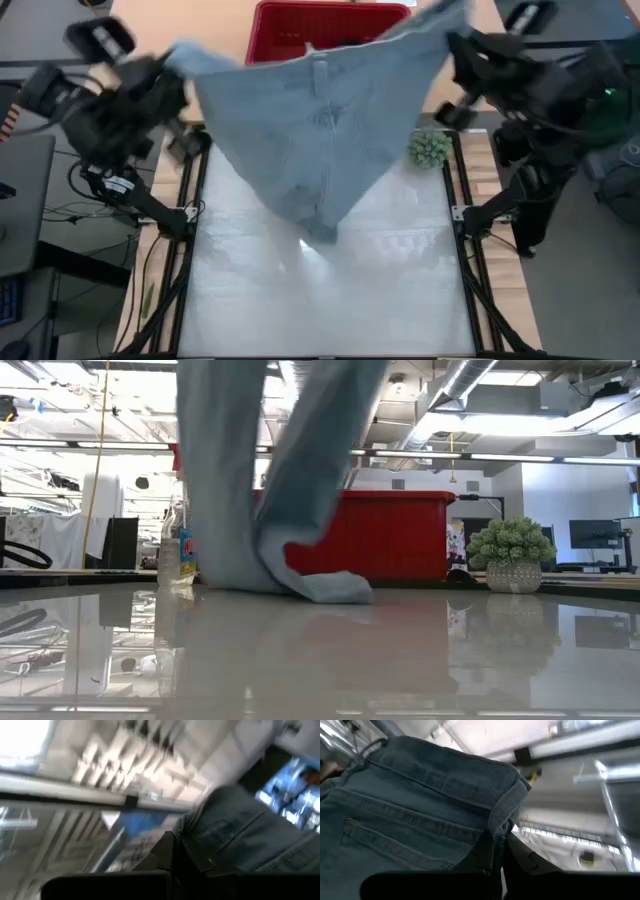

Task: Fold Laundry from Bin
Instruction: Fold the blue pants from the red laundry bin

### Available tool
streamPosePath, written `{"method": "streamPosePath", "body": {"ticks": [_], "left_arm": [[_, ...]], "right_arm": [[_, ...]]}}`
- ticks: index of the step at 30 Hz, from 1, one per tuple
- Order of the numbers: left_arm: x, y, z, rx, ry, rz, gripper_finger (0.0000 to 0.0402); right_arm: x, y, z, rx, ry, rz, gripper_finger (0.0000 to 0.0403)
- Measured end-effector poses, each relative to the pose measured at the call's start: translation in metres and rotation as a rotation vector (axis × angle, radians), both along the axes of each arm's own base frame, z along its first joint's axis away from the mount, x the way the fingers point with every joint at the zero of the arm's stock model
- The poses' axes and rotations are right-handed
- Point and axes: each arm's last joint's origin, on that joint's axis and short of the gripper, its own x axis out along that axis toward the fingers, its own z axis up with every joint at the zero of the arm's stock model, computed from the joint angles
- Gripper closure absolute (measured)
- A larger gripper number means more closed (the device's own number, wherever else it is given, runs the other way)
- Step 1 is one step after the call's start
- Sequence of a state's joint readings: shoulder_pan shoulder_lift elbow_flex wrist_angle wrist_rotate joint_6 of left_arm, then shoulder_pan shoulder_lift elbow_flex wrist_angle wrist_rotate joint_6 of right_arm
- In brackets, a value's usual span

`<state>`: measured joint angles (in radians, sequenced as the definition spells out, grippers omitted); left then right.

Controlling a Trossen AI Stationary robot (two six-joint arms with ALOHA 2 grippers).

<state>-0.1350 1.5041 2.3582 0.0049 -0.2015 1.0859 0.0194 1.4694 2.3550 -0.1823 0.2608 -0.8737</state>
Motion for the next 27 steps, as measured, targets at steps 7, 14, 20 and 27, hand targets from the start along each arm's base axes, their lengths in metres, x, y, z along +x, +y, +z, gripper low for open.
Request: {"method": "streamPosePath", "body": {"ticks": [7,14,20,27], "left_arm": [[0.020,0.073,-0.017,-0.176,0.155,0.130,0.0401],[0.035,0.144,-0.033,-0.240,0.189,0.161,0.0401],[0.029,0.172,-0.027,-0.200,0.056,0.039,0.0401],[0.006,0.149,-0.014,-0.167,0.061,-0.265,0.0401]], "right_arm": [[-0.012,-0.068,-0.013,0.215,0.078,-0.131,0.0360],[-0.006,-0.132,-0.020,0.196,0.079,-0.146,0.0360],[-0.011,-0.150,-0.009,0.068,-0.080,-0.123,0.0360],[-0.023,-0.127,-0.003,0.104,-0.062,0.055,0.0360]]}}
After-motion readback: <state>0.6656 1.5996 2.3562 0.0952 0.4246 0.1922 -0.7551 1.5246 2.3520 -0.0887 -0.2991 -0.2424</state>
